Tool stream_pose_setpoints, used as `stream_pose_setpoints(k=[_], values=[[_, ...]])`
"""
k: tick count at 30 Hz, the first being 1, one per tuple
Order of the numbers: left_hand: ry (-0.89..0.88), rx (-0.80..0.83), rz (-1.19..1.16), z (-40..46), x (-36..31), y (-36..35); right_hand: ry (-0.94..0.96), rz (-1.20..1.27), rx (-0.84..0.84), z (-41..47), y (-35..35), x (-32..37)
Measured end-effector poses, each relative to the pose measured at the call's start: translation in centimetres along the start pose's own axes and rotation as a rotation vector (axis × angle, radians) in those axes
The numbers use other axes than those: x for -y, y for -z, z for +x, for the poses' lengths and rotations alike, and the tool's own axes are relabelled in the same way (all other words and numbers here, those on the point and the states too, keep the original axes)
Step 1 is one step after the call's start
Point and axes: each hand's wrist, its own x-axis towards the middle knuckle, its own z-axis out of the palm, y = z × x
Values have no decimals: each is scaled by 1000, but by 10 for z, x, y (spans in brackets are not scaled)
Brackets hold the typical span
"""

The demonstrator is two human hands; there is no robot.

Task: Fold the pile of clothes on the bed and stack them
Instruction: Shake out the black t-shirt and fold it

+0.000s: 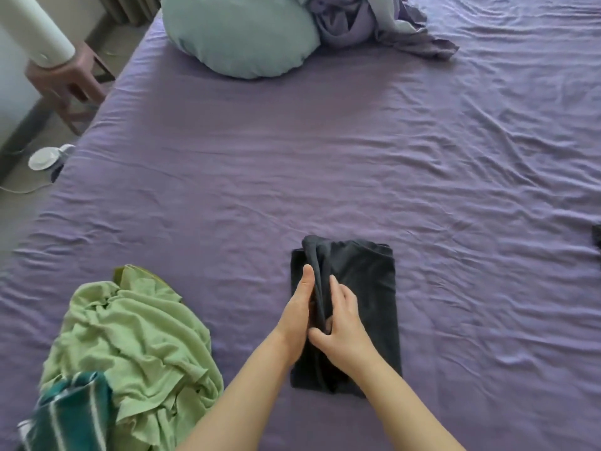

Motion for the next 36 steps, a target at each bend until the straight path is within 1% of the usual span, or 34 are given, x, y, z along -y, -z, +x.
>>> stream_pose_setpoints(k=[2, 3, 4, 5, 6, 7, 8, 9, 10, 11, 13, 16, 20, 23, 25, 27, 30, 36], values=[[-13, -65, 70, -1, 4, 14, -9, -52, 35, 1, -12, -5], [-51, -118, 174, -1, 6, 19, -12, -76, 53, 1, -15, -8], [-111, -201, 335, 0, 7, 23, -9, -99, 61, -1, -15, -10], [-149, -306, 538, 2, 10, 28, 6, -139, 43, -3, -14, -14], [-161, -383, 695, 3, 13, 32, 32, -211, -17, -5, -10, -17], [-153, -415, 758, 3, 16, 33, 49, -315, -116, -6, -5, -20], [-128, -419, 730, 3, 18, 33, 36, -412, -235, -8, 2, -24], [-96, -413, 656, 3, 21, 31, -15, -463, -345, -9, 10, -28], [-73, -416, 588, 3, 23, 29, -92, -453, -413, -9, 17, -32], [-47, -418, 540, 3, 24, 25, -174, -390, -443, -10, 23, -34], [8, -410, 451, 6, 26, 17, -305, -213, -451, -10, 30, -37], [48, -403, 350, 7, 26, 6, -388, -58, -462, -9, 34, -41], [-14, -344, 155, -3, 19, -5, -313, 197, -444, -14, 44, -41], [-51, -327, 84, -15, 13, -17, -258, 405, -406, -27, 62, -36], [-63, -311, 67, -24, 9, -31, -226, 482, -392, -40, 82, -33], [-70, -288, 66, -32, 8, -50, -196, 503, -383, -55, 106, -31], [-67, -238, 55, -41, 6, -92, -127, 473, -405, -83, 152, -33], [-78, -71, 92, -38, 7, -225, -35, 475, -498, -139, 273, -71]])
